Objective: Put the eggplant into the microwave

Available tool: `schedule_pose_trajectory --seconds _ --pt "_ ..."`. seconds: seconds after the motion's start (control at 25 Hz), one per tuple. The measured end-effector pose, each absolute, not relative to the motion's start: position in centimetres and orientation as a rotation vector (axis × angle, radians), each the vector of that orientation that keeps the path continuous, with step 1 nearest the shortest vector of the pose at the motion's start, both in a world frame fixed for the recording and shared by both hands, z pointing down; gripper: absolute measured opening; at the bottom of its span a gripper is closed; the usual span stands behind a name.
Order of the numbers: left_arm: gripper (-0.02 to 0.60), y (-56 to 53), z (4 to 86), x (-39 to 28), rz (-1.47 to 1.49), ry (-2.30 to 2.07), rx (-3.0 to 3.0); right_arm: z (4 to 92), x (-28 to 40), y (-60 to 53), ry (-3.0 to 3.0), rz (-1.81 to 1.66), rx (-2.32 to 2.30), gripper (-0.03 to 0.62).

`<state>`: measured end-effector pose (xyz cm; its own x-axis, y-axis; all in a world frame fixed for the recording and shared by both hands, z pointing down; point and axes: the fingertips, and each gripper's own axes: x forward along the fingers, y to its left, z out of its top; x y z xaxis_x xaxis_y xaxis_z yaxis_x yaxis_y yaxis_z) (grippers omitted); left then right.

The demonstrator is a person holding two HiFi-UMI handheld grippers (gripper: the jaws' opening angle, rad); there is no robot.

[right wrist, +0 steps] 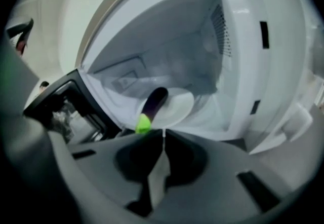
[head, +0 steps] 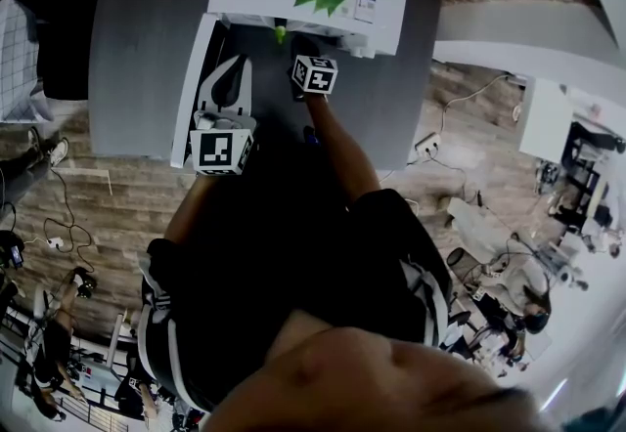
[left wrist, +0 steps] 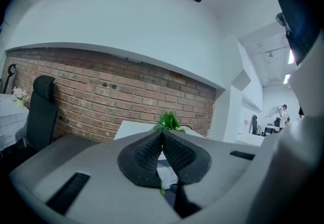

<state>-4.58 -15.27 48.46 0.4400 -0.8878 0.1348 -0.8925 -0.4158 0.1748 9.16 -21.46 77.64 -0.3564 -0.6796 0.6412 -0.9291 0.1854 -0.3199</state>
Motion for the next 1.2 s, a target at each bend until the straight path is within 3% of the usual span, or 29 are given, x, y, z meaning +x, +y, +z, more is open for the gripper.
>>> schedule_pose_trajectory --seconds 1.2 --pt "0.035 -16.6 49.9 -4.9 0.065 -1.544 2.437 79.5 6.8 -24.6 -2.112 1.066 1.468 0.035"
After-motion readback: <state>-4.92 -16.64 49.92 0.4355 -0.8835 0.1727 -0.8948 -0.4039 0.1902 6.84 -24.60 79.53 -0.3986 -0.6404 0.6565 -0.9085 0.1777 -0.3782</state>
